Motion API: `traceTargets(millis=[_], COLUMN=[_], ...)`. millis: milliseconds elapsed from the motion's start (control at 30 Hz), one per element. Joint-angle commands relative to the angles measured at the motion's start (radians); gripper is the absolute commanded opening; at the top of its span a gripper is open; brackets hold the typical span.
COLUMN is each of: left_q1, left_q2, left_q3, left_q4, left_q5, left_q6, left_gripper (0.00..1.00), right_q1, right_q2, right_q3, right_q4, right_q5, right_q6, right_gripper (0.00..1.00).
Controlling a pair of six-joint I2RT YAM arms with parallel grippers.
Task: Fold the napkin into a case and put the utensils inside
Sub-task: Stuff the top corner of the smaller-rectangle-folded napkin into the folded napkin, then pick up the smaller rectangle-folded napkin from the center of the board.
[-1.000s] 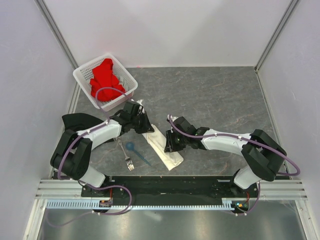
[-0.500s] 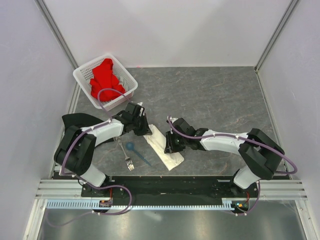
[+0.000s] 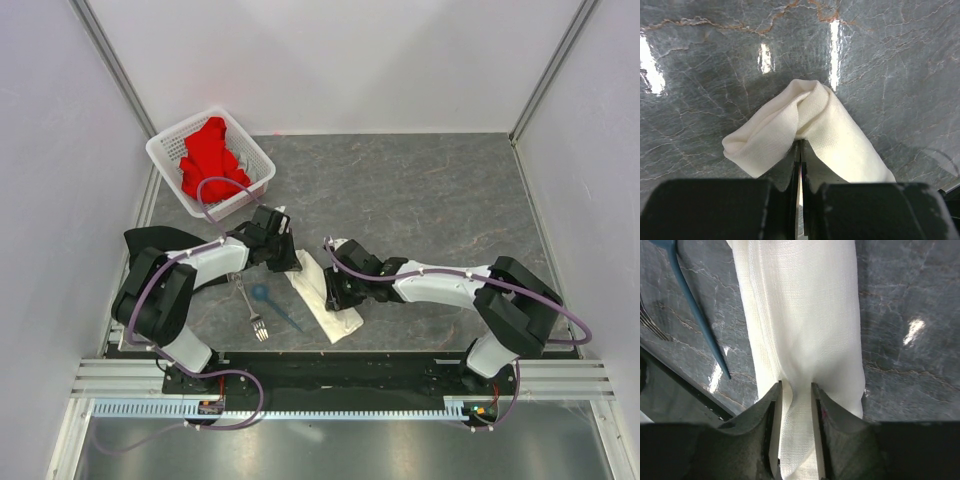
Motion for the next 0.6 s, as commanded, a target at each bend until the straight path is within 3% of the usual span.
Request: traceTargets(millis=[0, 167, 567], left_q1=[0.005, 0.005, 0.007], left_q2=[-0.045, -0.035, -0.035], left_q3=[0.005, 0.000, -0.003], left_q4=[0.005, 0.019, 0.033], left_q5=[-0.023, -0.013, -0.003], left_q6=[0.053, 0.050, 0.041], left_gripper=[0.06, 0.06, 0.06], right_q1=[0.006, 0.006, 0.097], right_q2=[-0.035, 0.040, 0.175], right_q3=[0.110, 0.211, 0.295], right_q4=[-0.096, -0.115, -0.147], right_q5=[0.057, 0.071, 0.155], right_q6=[-0.112, -0.175, -0.190], right_gripper=[0.43, 0.55, 0.63])
